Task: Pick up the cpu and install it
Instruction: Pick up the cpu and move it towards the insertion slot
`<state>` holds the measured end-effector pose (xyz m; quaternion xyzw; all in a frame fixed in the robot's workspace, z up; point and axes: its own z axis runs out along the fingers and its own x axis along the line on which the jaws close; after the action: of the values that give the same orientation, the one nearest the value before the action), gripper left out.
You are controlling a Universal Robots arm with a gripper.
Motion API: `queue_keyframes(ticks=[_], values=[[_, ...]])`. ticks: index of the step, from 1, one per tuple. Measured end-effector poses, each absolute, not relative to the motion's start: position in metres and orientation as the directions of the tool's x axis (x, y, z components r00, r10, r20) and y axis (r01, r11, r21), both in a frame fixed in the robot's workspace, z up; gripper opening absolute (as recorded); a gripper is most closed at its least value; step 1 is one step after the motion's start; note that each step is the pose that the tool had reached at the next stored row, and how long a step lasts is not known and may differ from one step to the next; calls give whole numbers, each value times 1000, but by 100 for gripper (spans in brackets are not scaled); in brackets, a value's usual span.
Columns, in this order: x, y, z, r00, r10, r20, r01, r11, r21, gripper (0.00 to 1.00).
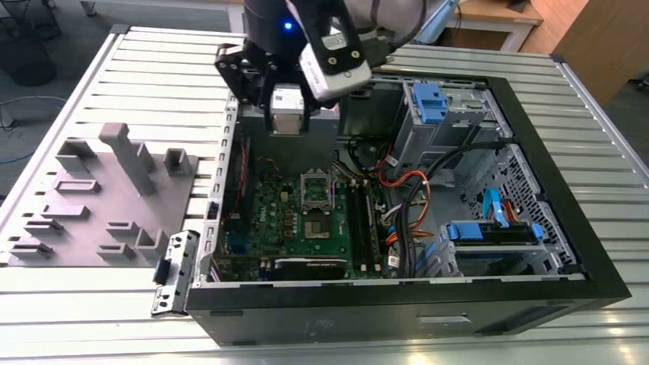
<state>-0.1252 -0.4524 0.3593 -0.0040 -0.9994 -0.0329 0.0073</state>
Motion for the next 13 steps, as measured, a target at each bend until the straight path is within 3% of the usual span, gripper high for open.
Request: queue_keyframes(ticks=[13], values=[[-99,-453,354,-1000,8,16,9,998,66,47]])
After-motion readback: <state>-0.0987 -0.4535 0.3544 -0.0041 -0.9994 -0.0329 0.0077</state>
